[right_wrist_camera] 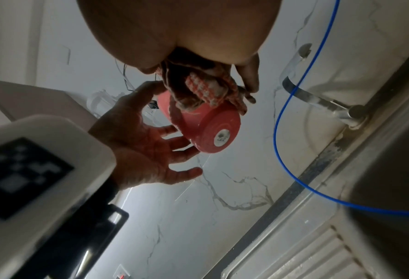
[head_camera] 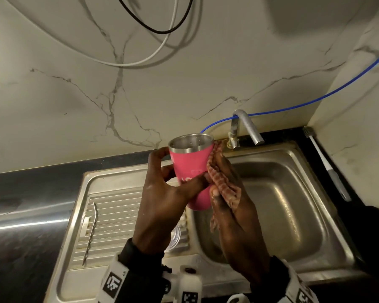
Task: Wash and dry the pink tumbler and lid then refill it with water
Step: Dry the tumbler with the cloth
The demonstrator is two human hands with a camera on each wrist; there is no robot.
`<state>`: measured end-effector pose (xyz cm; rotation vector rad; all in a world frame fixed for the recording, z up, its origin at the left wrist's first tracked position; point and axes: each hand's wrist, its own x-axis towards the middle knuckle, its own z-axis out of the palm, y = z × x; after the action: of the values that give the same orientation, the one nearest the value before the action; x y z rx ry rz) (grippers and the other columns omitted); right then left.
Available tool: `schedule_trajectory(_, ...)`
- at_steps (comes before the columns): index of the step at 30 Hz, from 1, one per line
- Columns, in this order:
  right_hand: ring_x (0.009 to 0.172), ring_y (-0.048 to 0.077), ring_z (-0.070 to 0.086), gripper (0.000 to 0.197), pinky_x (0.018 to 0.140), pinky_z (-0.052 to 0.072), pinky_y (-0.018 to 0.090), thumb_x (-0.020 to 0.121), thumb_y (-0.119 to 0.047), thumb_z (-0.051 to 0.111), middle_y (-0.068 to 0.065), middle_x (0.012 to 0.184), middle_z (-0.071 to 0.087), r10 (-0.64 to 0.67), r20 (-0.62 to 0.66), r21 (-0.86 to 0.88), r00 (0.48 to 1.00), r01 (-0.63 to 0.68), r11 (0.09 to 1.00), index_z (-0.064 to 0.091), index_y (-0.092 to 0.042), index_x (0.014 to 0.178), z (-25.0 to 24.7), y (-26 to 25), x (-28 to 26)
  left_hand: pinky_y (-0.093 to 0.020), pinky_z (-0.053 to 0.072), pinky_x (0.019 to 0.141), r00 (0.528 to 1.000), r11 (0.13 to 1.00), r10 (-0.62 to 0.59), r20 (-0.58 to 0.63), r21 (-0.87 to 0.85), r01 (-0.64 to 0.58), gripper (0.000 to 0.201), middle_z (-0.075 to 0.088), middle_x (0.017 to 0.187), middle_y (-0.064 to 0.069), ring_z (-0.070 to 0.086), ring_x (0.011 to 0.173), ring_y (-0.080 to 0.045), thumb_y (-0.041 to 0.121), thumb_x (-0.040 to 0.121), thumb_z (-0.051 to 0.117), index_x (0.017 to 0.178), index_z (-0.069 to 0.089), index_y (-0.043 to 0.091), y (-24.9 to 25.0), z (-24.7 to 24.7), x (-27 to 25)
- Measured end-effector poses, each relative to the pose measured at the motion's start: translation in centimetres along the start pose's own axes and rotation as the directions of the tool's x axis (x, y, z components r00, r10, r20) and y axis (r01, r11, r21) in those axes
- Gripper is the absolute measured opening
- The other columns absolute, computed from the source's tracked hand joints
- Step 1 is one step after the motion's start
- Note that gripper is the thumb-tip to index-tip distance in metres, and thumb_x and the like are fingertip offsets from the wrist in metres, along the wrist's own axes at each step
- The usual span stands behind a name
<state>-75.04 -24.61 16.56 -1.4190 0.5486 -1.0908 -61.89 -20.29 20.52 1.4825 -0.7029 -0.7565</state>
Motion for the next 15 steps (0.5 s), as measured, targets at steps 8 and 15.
schedule_trajectory(8,0.139,-0.001,0.047,0.054,0.105,0.045,0.015,0.101,-0.042,0.046,-0.016,0.154,0.05,0.091,-0.013,0.086,0.996,-0.09,0.992,0.046,-0.025,0.152,-0.4,-2.0,3.0,-0.043,0.067,0.078,0.995,0.993,0.099,-0.016,0.061,-0.098,0.081,0.08,0.11,-0.002,0.077,0.105,-0.021,0.016,0.064,0.097,0.132,0.054,0.031,-0.7,0.7,-0.9)
schedule_trajectory(15,0.13,0.025,0.061,0.041,0.107,0.052,0.034,0.106,-0.021,0.041,0.01,0.142,0.063,0.271,-0.029,0.366,0.962,-0.242,0.898,0.054,-0.009,0.143,-0.3,-1.4,2.2,-0.034,0.063,0.08,0.979,0.979,0.189,-0.082,-0.056,-0.194,0.082,0.078,0.119,-0.007,0.075,0.109,-0.026,-0.002,0.065,0.093,0.131,0.053,0.025,-0.1,0.5,-0.1)
